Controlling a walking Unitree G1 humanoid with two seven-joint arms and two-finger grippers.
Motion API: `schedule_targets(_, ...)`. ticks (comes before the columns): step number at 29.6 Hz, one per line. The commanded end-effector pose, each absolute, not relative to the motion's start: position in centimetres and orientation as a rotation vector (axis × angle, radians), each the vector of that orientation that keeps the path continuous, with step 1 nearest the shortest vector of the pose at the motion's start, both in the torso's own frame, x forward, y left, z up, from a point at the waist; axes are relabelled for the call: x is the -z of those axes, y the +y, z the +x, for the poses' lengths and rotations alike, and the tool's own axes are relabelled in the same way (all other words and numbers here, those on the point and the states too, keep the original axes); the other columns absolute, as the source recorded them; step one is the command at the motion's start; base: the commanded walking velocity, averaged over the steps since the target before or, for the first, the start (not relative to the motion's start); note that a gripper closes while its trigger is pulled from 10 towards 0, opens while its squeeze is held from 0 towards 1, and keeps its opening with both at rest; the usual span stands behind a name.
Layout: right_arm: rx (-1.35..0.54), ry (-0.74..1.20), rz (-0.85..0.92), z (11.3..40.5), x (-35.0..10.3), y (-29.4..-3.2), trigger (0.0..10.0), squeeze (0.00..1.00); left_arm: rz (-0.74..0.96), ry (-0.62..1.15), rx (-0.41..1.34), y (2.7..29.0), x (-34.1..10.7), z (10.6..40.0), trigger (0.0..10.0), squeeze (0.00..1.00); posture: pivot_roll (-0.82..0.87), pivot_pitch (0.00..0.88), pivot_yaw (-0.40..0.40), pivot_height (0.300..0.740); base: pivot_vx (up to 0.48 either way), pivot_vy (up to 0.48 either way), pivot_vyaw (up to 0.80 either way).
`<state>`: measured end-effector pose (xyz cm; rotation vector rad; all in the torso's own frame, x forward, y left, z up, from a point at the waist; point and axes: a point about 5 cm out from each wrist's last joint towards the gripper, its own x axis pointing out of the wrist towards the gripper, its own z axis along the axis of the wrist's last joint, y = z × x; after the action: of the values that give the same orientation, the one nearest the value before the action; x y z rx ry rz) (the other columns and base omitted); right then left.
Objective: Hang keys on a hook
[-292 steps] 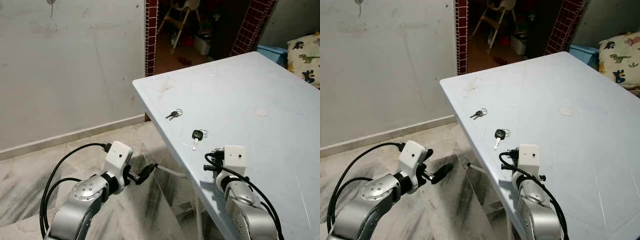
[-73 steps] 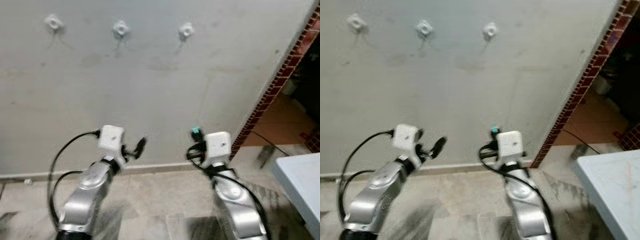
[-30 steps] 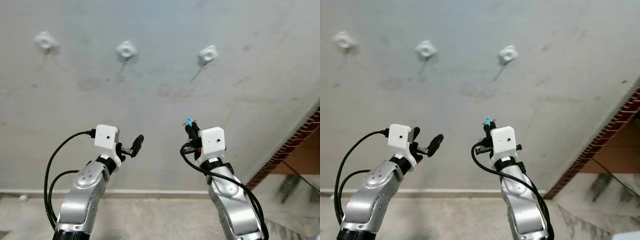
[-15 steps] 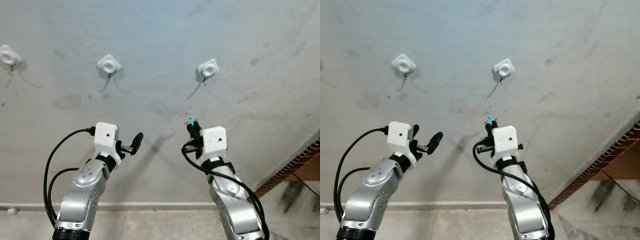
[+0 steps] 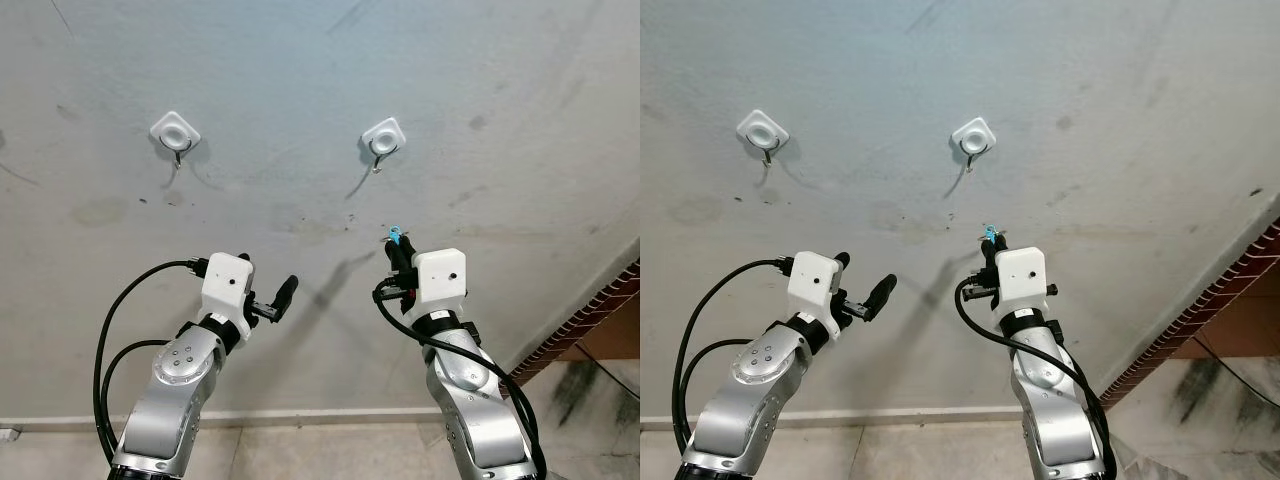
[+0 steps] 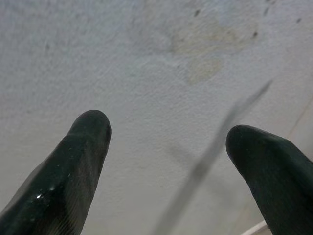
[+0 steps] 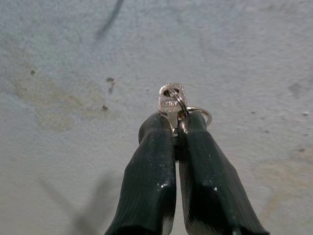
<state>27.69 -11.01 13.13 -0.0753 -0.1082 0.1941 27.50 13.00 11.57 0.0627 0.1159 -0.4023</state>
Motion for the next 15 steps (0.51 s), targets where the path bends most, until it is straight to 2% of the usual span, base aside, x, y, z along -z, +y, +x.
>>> schedule_targets(1, -0.185, -0.142, -0.073, 27.6, -13.9, -11.3, 10.0, 0.00, 0.116, 0.078, 0.399, 13.3, -12.1, 27.2, 10.0, 0.00, 0.15, 0.021, -0.062, 0.740, 0.000, 0.000, 0.00)
schedule_targets(8, -0.160, -0.234, -0.032, 28.1, -16.4, -10.9, 10.0, 0.00, 0.283, -0.097, 0.533, 13.6, -14.0, 24.3, 10.0, 0.00, 0.17, 0.027, -0.054, 0.740, 0.000, 0.000, 0.00)
schedule_targets(15, -0.154, -0.314, -0.010, 28.9, -19.1, -10.7, 10.0, 0.00, 0.298, -0.082, 0.488, 14.7, -13.9, 23.9, 10.0, 0.00, 0.21, 0.038, -0.070, 0.740, 0.000, 0.000, 0.00)
